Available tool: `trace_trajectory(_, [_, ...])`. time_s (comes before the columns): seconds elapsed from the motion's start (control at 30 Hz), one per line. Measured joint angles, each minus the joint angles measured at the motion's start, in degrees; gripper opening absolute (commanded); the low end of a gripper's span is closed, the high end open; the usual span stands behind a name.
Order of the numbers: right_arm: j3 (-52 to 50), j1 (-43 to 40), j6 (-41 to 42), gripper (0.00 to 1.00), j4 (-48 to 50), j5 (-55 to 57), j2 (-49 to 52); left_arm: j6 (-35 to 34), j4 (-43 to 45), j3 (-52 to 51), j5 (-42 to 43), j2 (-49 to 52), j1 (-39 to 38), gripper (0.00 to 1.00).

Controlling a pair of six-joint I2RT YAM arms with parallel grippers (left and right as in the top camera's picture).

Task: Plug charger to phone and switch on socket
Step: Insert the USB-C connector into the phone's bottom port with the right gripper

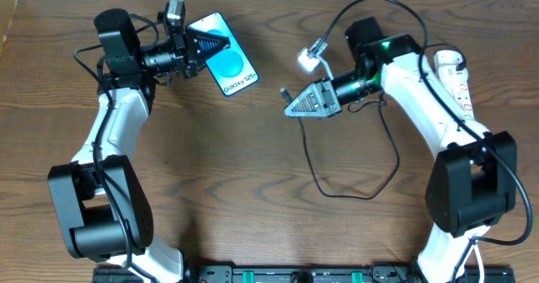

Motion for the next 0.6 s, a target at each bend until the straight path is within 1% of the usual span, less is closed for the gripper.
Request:
trace_trajectory(0.1, [0.0, 2.5, -0.1, 0.01, 1.6, -1.2, 0.0, -1.1, 0.7, 0.0, 0.0, 0.0, 0.0, 0.07])
trace_trajectory(0.27, [-0.2, 5.7, 3.7, 0.01, 7.4, -2.2, 0.0, -4.4, 4.9, 0.0, 0.0, 0.0, 0.0, 0.07])
trace_trajectory(0.37, [-0.3, 6.6, 8.5, 0.01, 12.8, -2.6, 0.0, -6.3, 7.8, 0.0, 0.0, 0.0, 0.0, 0.07])
trace_trajectory(0.6, [-0.3, 6.8, 20.0, 0.01, 24.0, -2.8, 0.0, -7.5, 7.9, 0.0, -0.3, 0.0, 0.0, 0.08])
